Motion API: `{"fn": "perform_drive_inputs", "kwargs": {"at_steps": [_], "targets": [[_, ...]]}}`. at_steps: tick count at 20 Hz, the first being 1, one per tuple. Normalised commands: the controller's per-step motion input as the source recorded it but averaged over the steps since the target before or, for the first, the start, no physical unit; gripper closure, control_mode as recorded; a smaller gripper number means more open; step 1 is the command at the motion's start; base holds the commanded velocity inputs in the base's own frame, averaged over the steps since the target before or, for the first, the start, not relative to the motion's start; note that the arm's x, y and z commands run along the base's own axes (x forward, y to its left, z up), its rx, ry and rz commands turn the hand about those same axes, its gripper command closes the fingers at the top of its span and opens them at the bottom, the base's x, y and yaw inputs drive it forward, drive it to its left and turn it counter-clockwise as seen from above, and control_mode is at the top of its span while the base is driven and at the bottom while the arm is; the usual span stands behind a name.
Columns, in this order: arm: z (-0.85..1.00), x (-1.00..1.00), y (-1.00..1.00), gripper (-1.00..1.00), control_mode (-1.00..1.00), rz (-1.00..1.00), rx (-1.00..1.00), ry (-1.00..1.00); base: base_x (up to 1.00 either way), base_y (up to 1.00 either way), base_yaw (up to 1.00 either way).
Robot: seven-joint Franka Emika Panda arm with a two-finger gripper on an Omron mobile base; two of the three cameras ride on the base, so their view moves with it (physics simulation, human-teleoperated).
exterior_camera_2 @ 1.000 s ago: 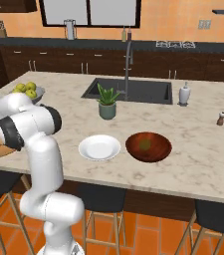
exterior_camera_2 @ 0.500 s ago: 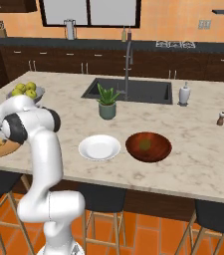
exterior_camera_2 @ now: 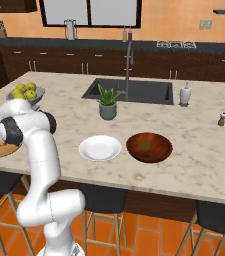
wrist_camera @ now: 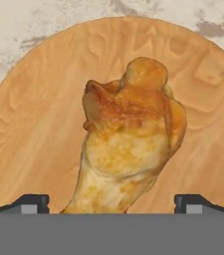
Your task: Pick the chicken drumstick and avocado from their plates and place them in the bowl. Then put the bowl in the fridge.
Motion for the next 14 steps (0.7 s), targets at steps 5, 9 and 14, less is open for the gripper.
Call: {"fn": "perform_drive_inputs", "kwargs": {"at_steps": [5, 9, 14], "targets": [[-0.42, 0.07, 0.0, -1.0, -1.0, 0.03, 0.0, 0.0, 0.0, 0.0, 0.0], [-0.4, 0.09, 0.03, 1.0, -1.0, 0.01, -0.01, 0.0, 0.0, 0.0, 0.0], [-0.01, -0.26, -0.19, 1.0, -1.0, 0.0, 0.02, 0.0, 0.0, 0.0, 0.0]]}}
